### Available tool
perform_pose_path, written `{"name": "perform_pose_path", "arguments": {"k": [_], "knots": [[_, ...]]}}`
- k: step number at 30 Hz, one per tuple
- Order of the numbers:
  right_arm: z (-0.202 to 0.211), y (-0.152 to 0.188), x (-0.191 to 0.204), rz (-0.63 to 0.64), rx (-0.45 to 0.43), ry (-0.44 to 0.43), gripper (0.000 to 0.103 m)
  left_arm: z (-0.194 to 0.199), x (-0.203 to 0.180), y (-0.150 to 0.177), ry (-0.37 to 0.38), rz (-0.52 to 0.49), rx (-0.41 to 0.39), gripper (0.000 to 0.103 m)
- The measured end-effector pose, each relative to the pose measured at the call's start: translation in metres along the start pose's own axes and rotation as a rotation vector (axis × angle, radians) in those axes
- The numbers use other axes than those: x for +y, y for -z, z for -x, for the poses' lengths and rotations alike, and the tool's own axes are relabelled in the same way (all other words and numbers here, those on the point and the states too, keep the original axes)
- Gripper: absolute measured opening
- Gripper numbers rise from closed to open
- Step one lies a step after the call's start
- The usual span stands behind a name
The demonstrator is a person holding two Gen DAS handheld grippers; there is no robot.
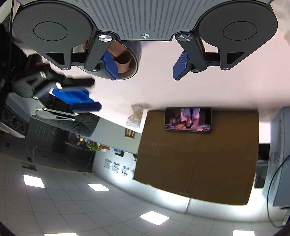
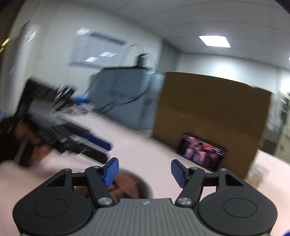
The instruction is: Clean bowl
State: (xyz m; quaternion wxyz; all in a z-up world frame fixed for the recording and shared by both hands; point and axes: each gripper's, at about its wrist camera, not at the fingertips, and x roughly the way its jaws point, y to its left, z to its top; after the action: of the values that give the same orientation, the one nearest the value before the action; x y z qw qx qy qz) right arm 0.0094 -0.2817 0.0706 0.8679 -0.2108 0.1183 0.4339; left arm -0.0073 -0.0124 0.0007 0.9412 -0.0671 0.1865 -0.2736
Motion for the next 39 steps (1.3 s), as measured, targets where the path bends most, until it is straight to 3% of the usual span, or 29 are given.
{"name": "perform_pose_path", "arguments": {"k": [9,17,21,24,34,39], "knots": [[-0.04,-0.052,0.023,0.256,0.395,-0.229,0.054,-0.002,0.01,0.0,-0.018,0.066,0.014,0.069],[-0.086,-0.055,0.033,0.298,0.665,-0.306,0.053,0.0,0.011,0.003,-0.009,0.08,0.014,0.069],[-0.095,-0.053,0.036,0.277,0.708,-0.351,0.034,0.001,0.012,0.004,-0.007,0.089,0.014,0.069],[-0.097,-0.052,0.033,0.239,0.725,-0.366,0.028,0.001,0.01,0.005,-0.002,0.087,0.014,0.069],[-0.071,-0.041,0.028,0.158,0.761,-0.353,0.018,0.002,0.01,0.005,0.002,0.083,0.016,0.069],[-0.058,-0.04,0.043,0.166,0.719,-0.412,0.018,0.002,0.009,0.005,0.015,0.082,0.016,0.07]]}}
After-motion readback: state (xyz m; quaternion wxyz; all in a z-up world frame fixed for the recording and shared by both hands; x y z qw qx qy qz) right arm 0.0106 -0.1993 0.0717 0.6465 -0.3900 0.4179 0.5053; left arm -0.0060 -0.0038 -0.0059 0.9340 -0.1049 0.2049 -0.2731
